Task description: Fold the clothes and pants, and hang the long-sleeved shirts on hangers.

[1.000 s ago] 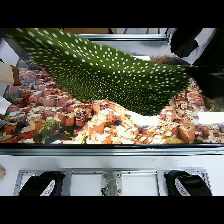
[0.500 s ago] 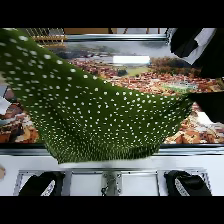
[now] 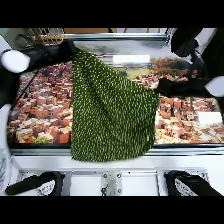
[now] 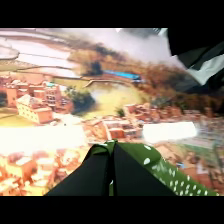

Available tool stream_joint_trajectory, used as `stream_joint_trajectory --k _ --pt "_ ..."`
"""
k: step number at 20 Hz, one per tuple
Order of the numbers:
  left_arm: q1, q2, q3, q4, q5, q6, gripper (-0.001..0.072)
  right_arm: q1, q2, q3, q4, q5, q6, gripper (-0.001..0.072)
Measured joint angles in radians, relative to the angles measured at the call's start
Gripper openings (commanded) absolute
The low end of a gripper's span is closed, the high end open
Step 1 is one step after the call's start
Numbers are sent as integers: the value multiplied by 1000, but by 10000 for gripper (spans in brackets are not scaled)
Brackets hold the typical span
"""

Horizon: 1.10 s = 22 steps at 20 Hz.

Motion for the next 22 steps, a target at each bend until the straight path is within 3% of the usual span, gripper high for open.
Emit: stream_joint_trajectory --k 1,2,3,4,5,8,11,17,22 --pt "1 -75 61 -3 -15 9 165 -3 -65 26 -2 -50 -9 19" --pt "4 -146 126 -5 -32 16 561 -8 -124 54 -3 -92 -16 81" --pt "10 -203 180 -5 -51 20 679 -16 -170 83 -4 -127 -19 284" --pt "19 -251 234 -6 -70 23 681 -27 -206 110 -6 -156 -23 507" --pt "33 -289 282 -6 -95 22 680 -41 -234 135 -6 -175 -27 566" --pt "96 -326 356 -6 -212 -6 680 -93 -244 177 -6 -188 -62 565" --pt "177 -254 244 10 -334 -20 680 -136 -171 175 -13 -123 -124 563" --pt "280 54 -467 40 -394 -31 681 -153 82 25 -40 14 -178 563" --pt "303 209 -955 -59 -278 -42 681 -154 213 -74 -38 39 -187 563"
